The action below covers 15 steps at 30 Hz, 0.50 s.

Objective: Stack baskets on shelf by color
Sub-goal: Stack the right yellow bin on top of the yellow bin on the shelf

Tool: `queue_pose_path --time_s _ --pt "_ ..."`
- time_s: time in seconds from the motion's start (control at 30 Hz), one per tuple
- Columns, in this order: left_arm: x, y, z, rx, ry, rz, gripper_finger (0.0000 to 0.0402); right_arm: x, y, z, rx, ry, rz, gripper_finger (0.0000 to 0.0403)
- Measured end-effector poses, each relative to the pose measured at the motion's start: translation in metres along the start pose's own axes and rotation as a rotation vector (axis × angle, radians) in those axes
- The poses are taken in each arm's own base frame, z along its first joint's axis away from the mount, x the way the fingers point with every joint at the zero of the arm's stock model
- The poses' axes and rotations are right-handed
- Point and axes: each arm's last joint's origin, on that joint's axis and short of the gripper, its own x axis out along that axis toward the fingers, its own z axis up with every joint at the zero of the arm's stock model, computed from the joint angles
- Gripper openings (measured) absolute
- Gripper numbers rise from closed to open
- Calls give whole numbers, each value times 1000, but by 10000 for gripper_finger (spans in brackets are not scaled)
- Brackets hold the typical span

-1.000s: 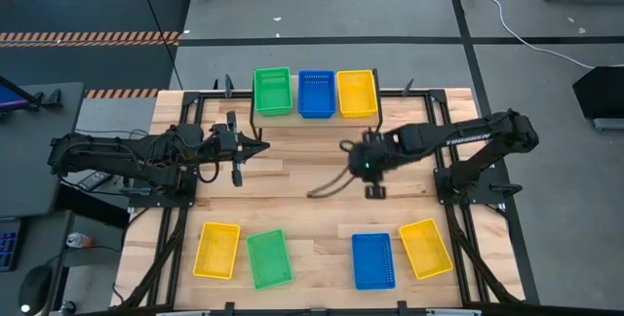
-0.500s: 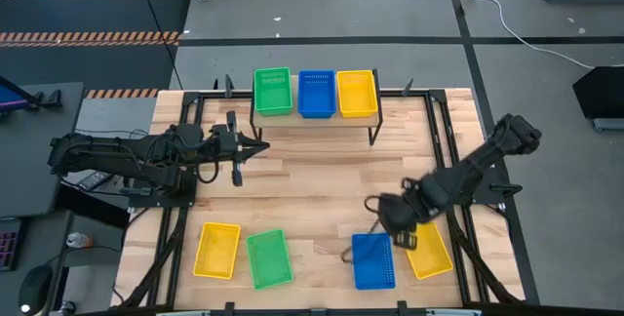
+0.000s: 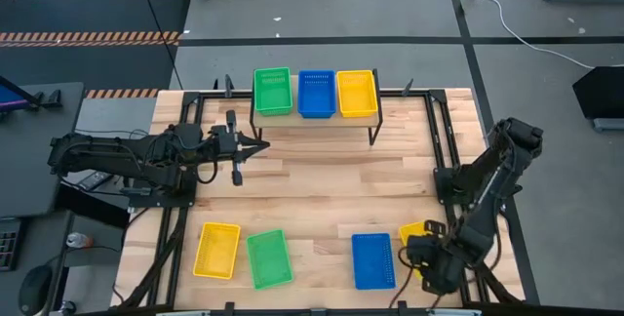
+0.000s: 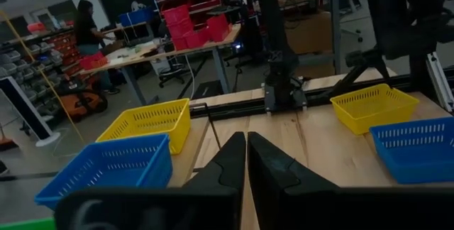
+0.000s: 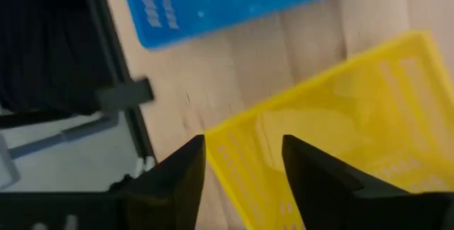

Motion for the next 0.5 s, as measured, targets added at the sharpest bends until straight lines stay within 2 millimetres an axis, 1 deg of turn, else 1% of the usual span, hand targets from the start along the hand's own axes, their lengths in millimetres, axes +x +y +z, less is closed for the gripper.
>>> queue_pose_path --time_s 0.1,0.23,0.37,0.5 --pt "0 0 0 0 0 0 22 13 1 -15 -12 22 -38 213" --pt "0 0 0 -1 1 0 17 32 7 -28 -44 96 -58 220" --pt "0 0 0 -9 2 -1 18 47 14 -34 -98 137 -75 218" --pt "0 0 0 -15 1 0 24 52 14 -37 -120 151 -99 217"
